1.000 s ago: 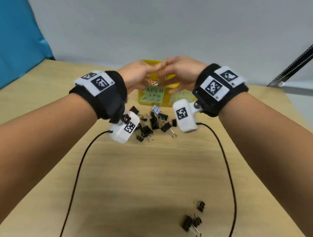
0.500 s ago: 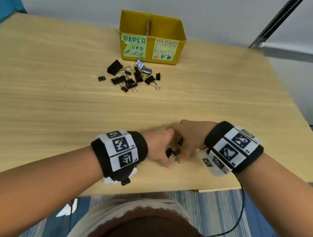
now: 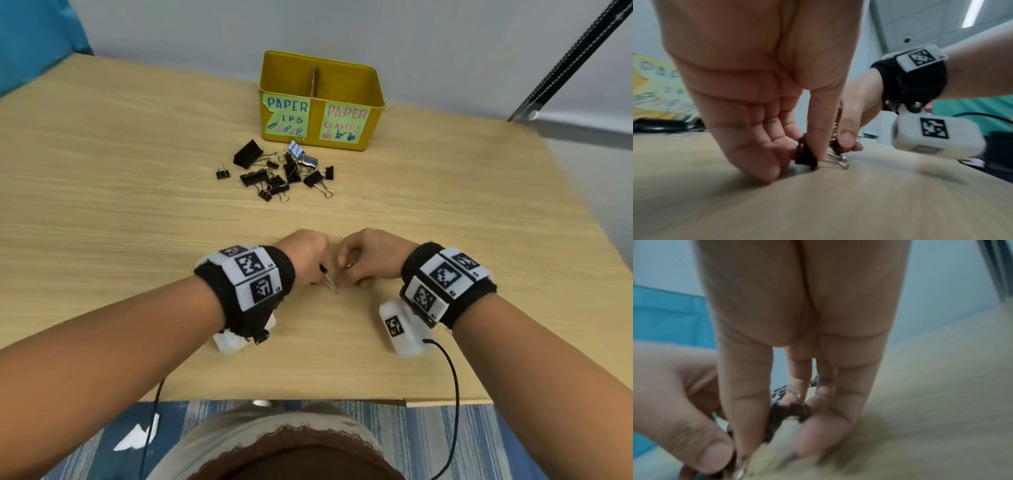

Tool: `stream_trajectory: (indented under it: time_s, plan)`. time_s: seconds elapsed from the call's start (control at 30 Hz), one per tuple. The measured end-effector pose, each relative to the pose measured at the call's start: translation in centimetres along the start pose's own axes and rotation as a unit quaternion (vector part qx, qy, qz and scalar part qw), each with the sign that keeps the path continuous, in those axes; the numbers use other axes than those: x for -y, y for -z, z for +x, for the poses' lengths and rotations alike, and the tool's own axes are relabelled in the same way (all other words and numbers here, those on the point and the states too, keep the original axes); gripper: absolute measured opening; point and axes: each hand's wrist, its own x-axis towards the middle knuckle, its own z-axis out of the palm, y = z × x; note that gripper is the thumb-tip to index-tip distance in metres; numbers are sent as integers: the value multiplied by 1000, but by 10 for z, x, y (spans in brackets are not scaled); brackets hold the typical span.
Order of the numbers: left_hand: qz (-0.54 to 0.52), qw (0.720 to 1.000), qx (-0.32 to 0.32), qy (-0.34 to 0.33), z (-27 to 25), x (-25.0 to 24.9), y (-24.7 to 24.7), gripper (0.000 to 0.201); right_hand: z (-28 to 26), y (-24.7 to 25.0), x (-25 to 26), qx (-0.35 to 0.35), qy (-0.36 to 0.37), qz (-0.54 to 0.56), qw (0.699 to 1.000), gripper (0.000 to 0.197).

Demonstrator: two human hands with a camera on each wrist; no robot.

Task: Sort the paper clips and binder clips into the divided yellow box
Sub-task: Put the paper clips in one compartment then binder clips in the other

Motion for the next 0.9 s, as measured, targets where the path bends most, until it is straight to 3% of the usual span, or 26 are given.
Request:
stream_trajectory:
  time_s: [0.13,0.27,0.33,0.37,0.4,0.5,0.53,0.6,0.73,0.9]
  plan:
    - [-62,995,-59,60,14,28,34,19,23,23,-1,-74,-8,90,993,20]
    - [-113,975,-155,111,28,56,68,26,56,47,6,-119,-28,155,980,28]
    - [-125,969,-176,122,36,68,77,19,72,57,17,-175,-33,127,976,19]
    - [-122,969,-173,130,41,72,80,19,80,62,24,-201,-37,85,975,26]
    - [-110,971,-159,141,45,76,80,30,86,65,30,-217,-44,36,975,39]
    - [-24,978,-114,171,55,85,78,91,105,65,44,-208,-57,-89,973,75]
    - [1,980,-101,173,58,88,78,98,113,64,46,-193,-54,-123,972,80]
    - [13,982,-74,172,62,93,76,92,125,60,46,-169,-48,-164,971,73]
    - [5,990,-49,128,62,95,77,55,128,62,44,-144,-23,-150,978,45]
    - [20,993,-51,102,59,91,80,31,119,66,39,-110,-13,-134,985,37]
